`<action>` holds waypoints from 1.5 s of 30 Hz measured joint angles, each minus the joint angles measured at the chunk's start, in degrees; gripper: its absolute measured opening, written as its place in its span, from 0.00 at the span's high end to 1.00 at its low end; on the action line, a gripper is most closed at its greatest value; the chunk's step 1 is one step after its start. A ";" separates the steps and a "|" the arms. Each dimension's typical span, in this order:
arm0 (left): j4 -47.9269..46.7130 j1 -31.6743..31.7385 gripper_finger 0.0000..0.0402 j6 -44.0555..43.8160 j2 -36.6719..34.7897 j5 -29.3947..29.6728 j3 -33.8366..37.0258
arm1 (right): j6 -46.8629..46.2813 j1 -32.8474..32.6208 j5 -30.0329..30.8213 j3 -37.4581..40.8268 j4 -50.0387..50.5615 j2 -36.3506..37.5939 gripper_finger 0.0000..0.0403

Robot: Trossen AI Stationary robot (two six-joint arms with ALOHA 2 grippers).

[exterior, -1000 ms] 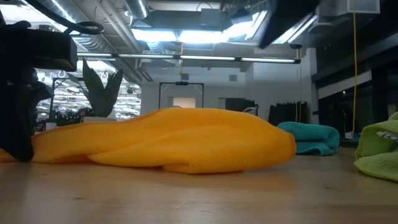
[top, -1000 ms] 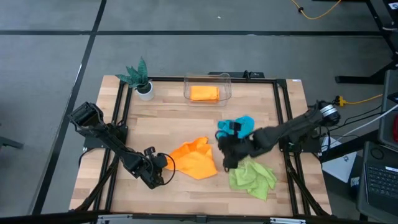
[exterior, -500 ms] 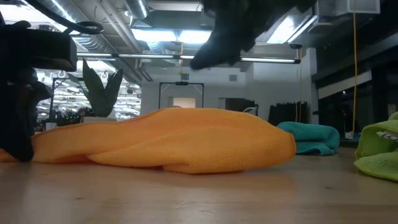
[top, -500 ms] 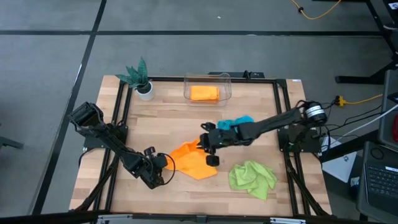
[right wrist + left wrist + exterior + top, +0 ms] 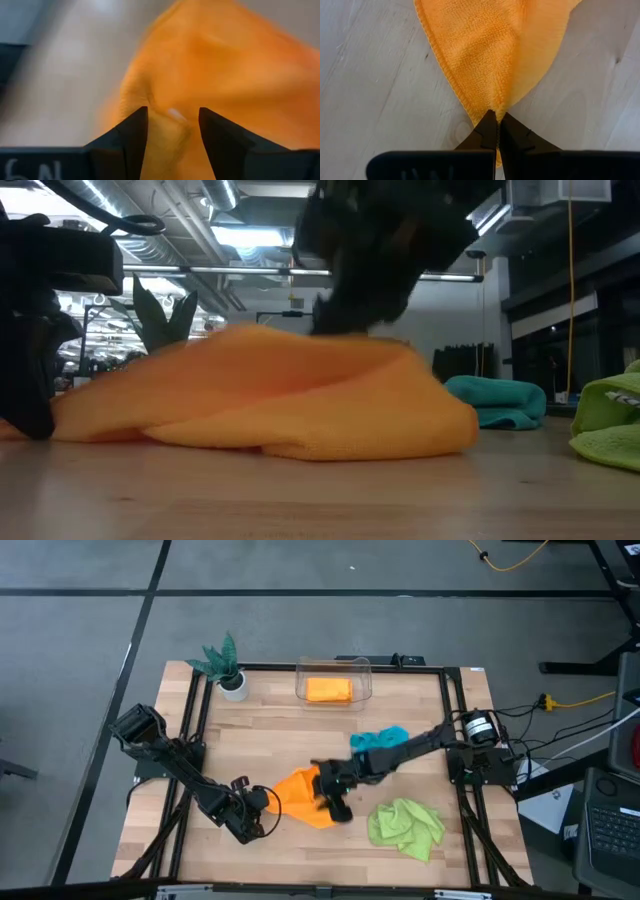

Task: Fold microfiber towels
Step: Fold the orange microfiber towel

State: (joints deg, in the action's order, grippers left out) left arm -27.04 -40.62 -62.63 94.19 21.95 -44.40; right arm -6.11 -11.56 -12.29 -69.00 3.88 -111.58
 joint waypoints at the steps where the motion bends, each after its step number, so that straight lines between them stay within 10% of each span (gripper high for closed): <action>1: 0.02 0.00 1.00 0.00 0.00 0.01 0.00 | -0.67 -0.81 -2.25 -0.08 -1.08 0.05 0.57; 10: 0.07 -0.04 1.00 -0.13 0.02 0.39 0.00 | -2.58 -8.38 -3.52 -0.62 -1.21 0.60 0.62; 19: 0.10 -0.03 1.00 -0.25 0.02 0.42 0.00 | -4.33 -11.97 12.40 -0.64 -1.31 0.46 0.62; 45: 0.54 -0.02 1.00 -0.37 0.04 0.97 0.02 | -3.88 -12.03 12.65 -0.69 -11.10 -5.22 0.62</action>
State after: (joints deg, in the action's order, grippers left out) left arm -26.50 -40.64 -63.00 94.24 22.92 -44.38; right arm -9.99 -23.59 0.36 -69.70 -7.22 -116.80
